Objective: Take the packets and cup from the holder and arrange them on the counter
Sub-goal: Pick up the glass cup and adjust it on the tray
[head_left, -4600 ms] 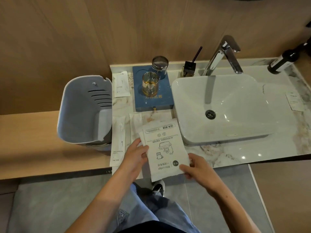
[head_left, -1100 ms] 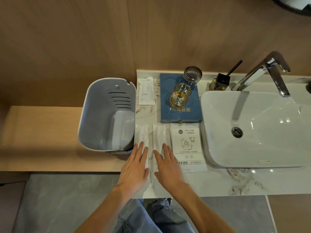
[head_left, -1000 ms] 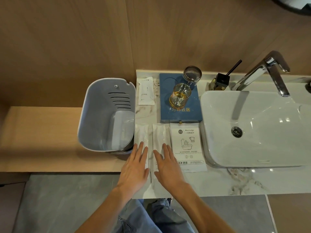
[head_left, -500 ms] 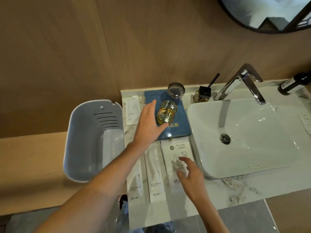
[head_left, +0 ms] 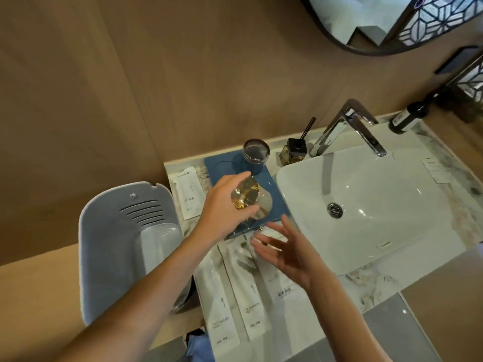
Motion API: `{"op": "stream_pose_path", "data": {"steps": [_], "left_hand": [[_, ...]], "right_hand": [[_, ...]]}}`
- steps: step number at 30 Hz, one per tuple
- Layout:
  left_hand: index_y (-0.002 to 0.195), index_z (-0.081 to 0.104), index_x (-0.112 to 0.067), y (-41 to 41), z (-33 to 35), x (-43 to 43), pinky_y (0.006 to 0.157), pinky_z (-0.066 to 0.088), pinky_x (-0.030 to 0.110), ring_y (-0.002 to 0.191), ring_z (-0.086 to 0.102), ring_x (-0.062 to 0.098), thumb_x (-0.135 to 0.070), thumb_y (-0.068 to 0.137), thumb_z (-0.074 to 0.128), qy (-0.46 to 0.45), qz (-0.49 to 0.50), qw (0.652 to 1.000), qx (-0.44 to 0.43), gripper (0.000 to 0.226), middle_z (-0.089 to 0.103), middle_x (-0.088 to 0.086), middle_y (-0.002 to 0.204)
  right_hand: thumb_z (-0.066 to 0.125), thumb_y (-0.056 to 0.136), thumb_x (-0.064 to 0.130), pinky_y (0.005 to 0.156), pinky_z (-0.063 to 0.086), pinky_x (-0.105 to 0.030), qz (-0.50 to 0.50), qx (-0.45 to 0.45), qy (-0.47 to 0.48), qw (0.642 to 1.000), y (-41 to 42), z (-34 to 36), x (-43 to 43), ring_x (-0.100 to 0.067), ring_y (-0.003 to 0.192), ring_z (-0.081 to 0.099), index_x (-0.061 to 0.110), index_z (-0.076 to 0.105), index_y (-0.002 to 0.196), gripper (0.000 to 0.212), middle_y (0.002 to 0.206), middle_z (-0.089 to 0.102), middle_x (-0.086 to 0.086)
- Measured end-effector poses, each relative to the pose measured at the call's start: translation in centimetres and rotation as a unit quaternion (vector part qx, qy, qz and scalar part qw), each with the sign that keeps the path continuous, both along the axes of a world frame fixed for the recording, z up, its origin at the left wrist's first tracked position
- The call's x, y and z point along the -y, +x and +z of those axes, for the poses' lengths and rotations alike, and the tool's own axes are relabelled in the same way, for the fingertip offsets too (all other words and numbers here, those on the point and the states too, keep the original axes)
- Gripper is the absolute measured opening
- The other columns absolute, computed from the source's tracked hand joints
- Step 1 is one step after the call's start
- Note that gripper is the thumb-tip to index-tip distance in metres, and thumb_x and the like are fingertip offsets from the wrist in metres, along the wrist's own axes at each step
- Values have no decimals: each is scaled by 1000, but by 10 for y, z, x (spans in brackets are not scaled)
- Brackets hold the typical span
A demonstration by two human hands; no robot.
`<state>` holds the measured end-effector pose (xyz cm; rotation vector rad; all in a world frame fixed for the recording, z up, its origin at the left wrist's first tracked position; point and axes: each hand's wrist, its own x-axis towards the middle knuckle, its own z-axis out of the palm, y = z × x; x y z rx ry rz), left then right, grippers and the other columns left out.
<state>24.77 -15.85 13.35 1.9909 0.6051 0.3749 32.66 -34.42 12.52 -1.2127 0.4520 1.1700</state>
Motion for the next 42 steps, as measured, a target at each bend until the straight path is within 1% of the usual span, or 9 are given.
{"op": "stream_pose_path", "data": {"steps": [6,10,15,19,22,29,32,35,42], "left_hand": [[136,57,-35,-44,-6,-5,100,51,24,121,57,6,-25,74,88,-36,-68,996,45,70,57,-11,131],[141,54,-35,-58,-12,-27,102,41,17,129,53,4,-54,83,70,-111,-93,990,3,63,57,-11,141],[150,45,-45,-58,-15,-51,117,20,26,149,31,1,-75,86,44,-285,-40,957,-32,71,41,-20,160],[136,57,-49,-31,-9,-65,122,20,29,150,34,8,-72,97,28,-375,-22,926,-21,54,49,-17,151],[153,46,-18,-18,-13,-77,128,18,38,152,35,17,-62,104,25,-422,21,906,-1,68,44,1,161],[148,49,-11,-2,-21,-91,126,24,33,147,40,14,-55,107,26,-444,64,893,30,65,50,0,153],[149,48,-18,5,-23,-96,128,20,37,147,38,14,-56,107,25,-437,76,896,28,62,48,-2,155],[158,36,-16,11,-24,-100,129,17,40,153,32,18,-62,104,27,-432,76,898,15,72,36,1,166],[159,34,-14,27,-21,-92,129,16,41,155,29,20,-59,105,28,-426,89,900,10,70,35,2,166]], "right_hand": [[64,97,43,99,55,-46,43,-11,59,997,2,16,-51,-39,125,62,2,63,133,54,133,64,-27],[72,93,30,99,55,-53,114,189,14,975,2,15,-68,-37,114,70,9,60,135,48,128,68,-24],[86,76,31,90,60,-37,160,481,-140,851,-3,19,-110,-14,97,73,31,60,120,51,106,74,8],[88,65,29,84,54,-27,170,580,-209,769,-2,9,-146,-8,91,67,28,61,106,49,99,70,12],[91,65,28,86,48,-24,136,560,-222,786,0,-5,-163,-13,101,66,21,60,121,64,111,69,5],[92,64,29,99,49,-29,95,514,-209,827,4,-29,-188,-15,110,63,25,49,140,87,121,66,2],[89,74,22,96,48,-24,43,438,-174,881,5,-30,-189,-8,108,63,18,50,138,75,114,64,10],[85,78,17,93,52,-28,31,410,-151,899,4,-31,-192,-8,101,69,33,60,102,38,102,71,13],[60,77,-5,93,55,-39,28,370,-103,923,12,-31,-189,-21,94,69,14,67,118,46,107,76,-6]]}}
